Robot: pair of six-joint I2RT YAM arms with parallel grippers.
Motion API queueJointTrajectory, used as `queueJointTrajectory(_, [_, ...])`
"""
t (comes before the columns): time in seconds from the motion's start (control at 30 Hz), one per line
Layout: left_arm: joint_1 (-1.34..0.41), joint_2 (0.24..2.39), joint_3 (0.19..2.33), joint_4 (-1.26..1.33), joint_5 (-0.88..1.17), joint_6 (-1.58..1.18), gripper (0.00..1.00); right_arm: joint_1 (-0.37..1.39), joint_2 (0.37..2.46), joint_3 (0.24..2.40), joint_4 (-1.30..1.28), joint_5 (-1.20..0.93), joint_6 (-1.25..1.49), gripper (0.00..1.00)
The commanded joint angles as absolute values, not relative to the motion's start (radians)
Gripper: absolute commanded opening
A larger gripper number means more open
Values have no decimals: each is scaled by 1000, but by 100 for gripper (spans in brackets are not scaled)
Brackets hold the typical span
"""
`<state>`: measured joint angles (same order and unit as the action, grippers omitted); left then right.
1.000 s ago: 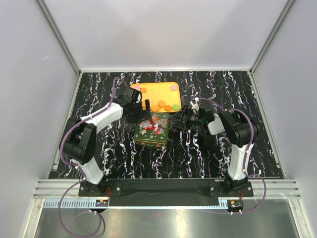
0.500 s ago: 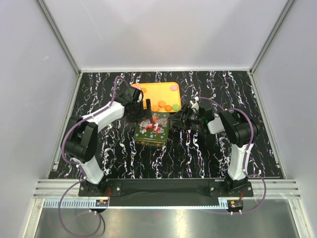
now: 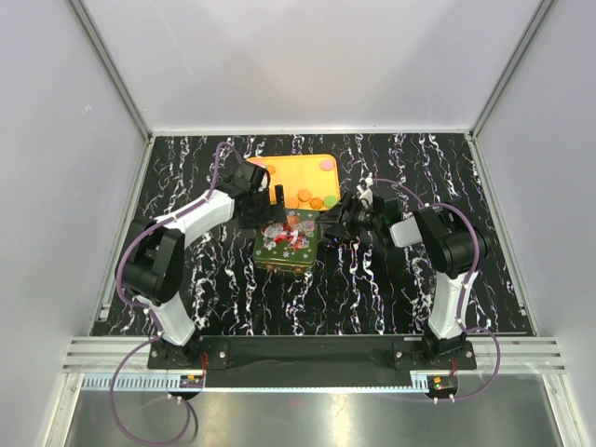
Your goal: Pack the cookies
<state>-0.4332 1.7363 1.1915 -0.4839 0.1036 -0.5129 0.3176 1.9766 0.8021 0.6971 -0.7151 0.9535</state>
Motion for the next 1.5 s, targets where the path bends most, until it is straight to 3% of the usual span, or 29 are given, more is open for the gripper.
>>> queueJointTrajectory(0.0, [-445,1752,1216,-483,86,-494,94,316,1933,830,693,-670,937,76])
queueJointTrajectory(0.27, [-445,1755,1229,-491,84,-492,94,316,1951,874,614,-663,916,75])
queueJointTrajectory(0.6, [-446,1764,1227,-491,91,-494,94,316,2100,825,745,-675,966,62])
queueJointTrajectory(0.83, [-454,1772,1224,-482,91,-499,94,316,2115,805,752,-644,965,35])
queueJointTrajectory(1.17, [-465,1778,1242,-502,87,-495,94,316,2125,755,713,-574,960,13])
queueJointTrajectory(1.27, [-471,1766,1249,-509,90,-494,94,316,2118,739,716,-571,960,12])
queueJointTrajectory(1.3, [-472,1766,1252,-511,87,-494,94,316,2114,732,715,-565,957,5])
queueJointTrajectory(1.37, [-476,1766,1247,-511,86,-495,94,316,2100,730,684,-549,942,0])
queueJointTrajectory(1.4, [-477,1769,1246,-508,86,-497,94,316,2091,739,667,-542,933,0])
queueJointTrajectory(1.47, [-480,1767,1226,-500,84,-505,94,318,2076,747,650,-551,920,9])
